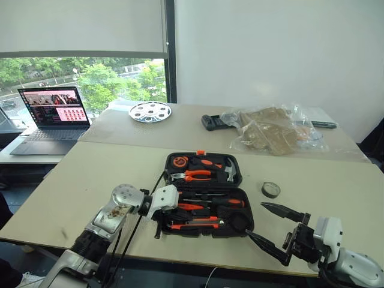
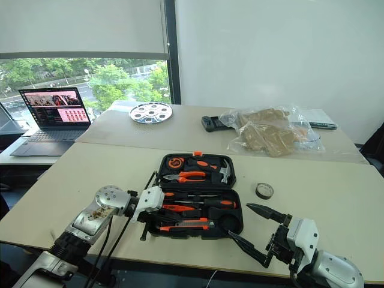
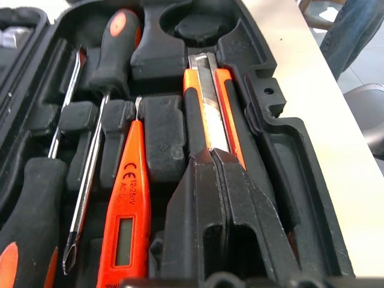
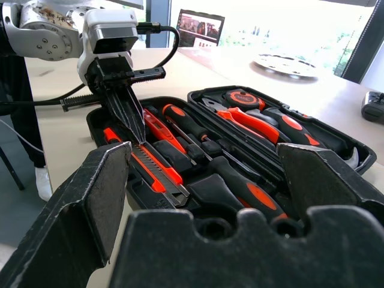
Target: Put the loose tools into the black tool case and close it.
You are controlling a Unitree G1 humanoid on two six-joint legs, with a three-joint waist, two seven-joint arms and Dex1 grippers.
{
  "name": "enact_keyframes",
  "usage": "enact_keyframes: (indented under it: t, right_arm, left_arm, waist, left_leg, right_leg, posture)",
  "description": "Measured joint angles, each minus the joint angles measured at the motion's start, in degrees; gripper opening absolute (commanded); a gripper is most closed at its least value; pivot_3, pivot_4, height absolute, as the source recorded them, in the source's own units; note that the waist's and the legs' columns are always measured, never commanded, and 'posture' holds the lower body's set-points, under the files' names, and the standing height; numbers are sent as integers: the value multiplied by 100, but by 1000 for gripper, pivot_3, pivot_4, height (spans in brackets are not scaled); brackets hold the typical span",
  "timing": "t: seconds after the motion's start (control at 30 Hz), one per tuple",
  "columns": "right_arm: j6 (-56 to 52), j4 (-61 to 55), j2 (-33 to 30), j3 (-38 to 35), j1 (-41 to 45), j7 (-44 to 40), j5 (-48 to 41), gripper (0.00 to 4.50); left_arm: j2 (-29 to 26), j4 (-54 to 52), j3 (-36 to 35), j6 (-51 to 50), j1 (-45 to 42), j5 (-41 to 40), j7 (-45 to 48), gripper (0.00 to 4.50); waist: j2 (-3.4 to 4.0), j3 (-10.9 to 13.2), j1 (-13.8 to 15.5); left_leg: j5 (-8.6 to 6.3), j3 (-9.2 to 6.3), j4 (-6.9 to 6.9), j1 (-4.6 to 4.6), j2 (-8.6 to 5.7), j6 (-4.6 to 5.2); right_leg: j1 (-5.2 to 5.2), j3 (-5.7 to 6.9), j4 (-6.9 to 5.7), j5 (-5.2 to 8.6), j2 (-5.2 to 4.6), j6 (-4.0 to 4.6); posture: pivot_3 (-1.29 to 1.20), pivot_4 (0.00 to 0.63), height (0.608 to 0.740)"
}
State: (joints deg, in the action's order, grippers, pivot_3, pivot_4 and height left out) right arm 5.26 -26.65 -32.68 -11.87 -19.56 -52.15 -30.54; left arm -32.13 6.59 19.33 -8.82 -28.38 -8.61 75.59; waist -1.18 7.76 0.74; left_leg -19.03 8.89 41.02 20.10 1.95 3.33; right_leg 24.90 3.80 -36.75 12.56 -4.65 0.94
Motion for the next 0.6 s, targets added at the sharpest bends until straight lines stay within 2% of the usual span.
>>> enact_keyframes:
  t: [0.1,0.2,0.3,0.37,0.5,0.6]
  right_arm:
    - [0,-30,29,0,-54,40,1,4500]
    - [0,-72,70,-56,-182,166,16,4500]
    - [-7,-96,101,-375,-488,339,17,4500]
    - [-18,-109,106,-728,-825,384,-69,4500]
    - [131,20,295,-1321,-1493,359,-96,4500]
    - [363,401,416,-1432,-1591,359,133,4500]
  left_arm:
    - [41,12,-38,10,46,-27,-39,34]
    - [121,112,-345,179,264,-391,7,34]
    - [152,323,-866,399,432,-888,94,691]
    - [17,403,-1355,550,436,-1109,21,1492]
    - [-747,577,-2123,778,600,-1233,156,3065]
    - [-895,758,-2420,834,862,-1487,463,4176]
  waist:
    - [3,-5,4]
    - [2,-3,-1]
    - [0,2,-14]
    - [-5,8,-6]
    - [-3,8,-22]
    - [-1,11,-19]
  left_leg:
    - [-1,-2,-1,-5,0,1]
    - [-1,-5,-1,6,2,2]
    - [2,-7,-2,19,2,-4]
    - [5,-10,-4,21,3,-9]
    - [4,-12,-19,14,2,-10]
    - [-1,-7,-18,16,-2,-1]
  right_leg:
    - [-6,-1,1,0,-4,0]
    - [5,0,-2,0,-22,0]
    - [20,4,-4,1,-36,1]
    - [23,10,-3,2,-36,3]
    - [19,10,4,11,-38,0]
    - [18,14,7,28,-49,-26]
  posture:
    - [0,150,740]
    - [0,150,740]
    - [0,150,740]
    - [0,150,740]
    - [0,150,740]
    - [0,150,740]
